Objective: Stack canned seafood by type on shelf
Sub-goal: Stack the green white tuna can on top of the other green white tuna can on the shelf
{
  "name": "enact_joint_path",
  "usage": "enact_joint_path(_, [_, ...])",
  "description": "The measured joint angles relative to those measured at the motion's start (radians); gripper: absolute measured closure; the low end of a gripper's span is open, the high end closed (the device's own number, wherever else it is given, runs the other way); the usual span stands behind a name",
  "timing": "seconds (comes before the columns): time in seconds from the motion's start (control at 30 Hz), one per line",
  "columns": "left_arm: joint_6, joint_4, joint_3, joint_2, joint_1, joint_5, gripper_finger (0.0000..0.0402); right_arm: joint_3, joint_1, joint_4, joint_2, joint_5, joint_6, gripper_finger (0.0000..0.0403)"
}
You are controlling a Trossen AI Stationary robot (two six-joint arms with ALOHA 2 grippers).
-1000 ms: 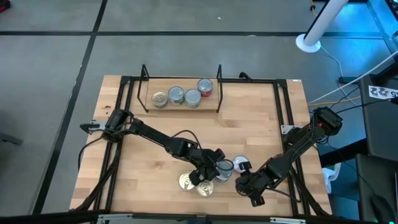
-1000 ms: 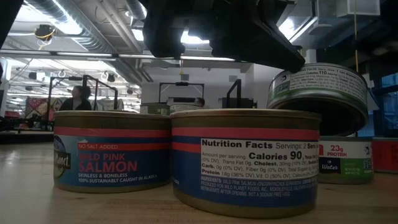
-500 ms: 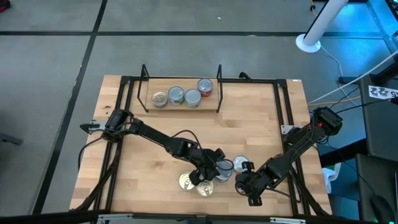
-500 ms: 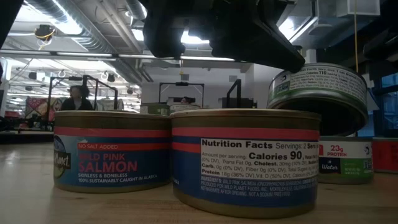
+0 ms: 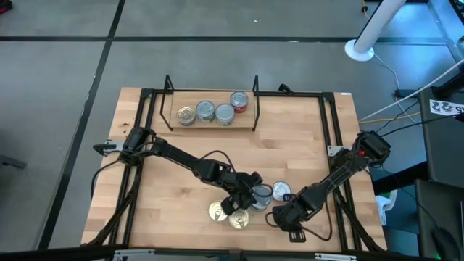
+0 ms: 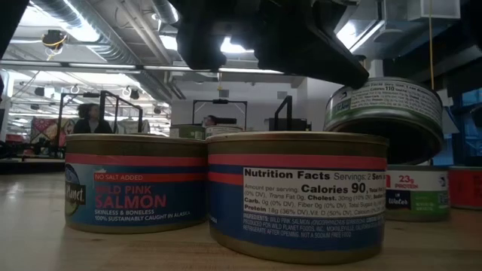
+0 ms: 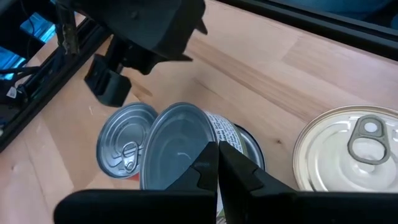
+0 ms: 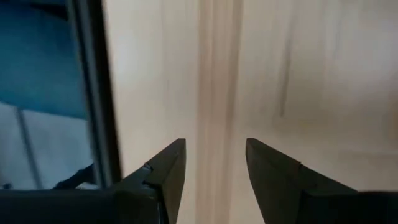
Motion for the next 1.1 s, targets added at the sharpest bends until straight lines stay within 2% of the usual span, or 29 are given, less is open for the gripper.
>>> enact_joint_path(0.13, [-0.003, 0.000, 0.000, 0.000, 0.006, 0.000, 0.0401, 0.000, -0.014, 0.007, 0.000, -0.060, 0.017, 0.0233])
enact_joint_path(0.63, [-0.004, 0.001, 0.000, 0.000, 0.006, 0.000, 0.0401, 0.014, 0.008, -0.016, -0.019, -0.088, 0.085, 0.0233])
enact_joint_path(0.73, [-0.005, 0.000, 0.000, 0.000, 0.006, 0.000, 0.0401, 0.056, 0.051, -0.079, -0.041, -0.034, 0.098, 0.0233])
enact_joint_path(0.87, [-0.009, 0.000, 0.000, 0.000, 0.006, 0.000, 0.0401, 0.110, 0.122, -0.151, -0.062, 0.149, 0.131, 0.0233])
enact_joint_path(0.97, [-0.009, 0.000, 0.000, 0.000, 0.006, 0.000, 0.0401, 0.126, 0.164, -0.146, -0.063, 0.239, 0.125, 0.0233])
enact_joint_path(1.1, [-0.010, 0.000, 0.000, 0.000, 0.006, 0.000, 0.0401, 0.116, 0.174, -0.145, -0.063, 0.254, 0.132, 0.0233])
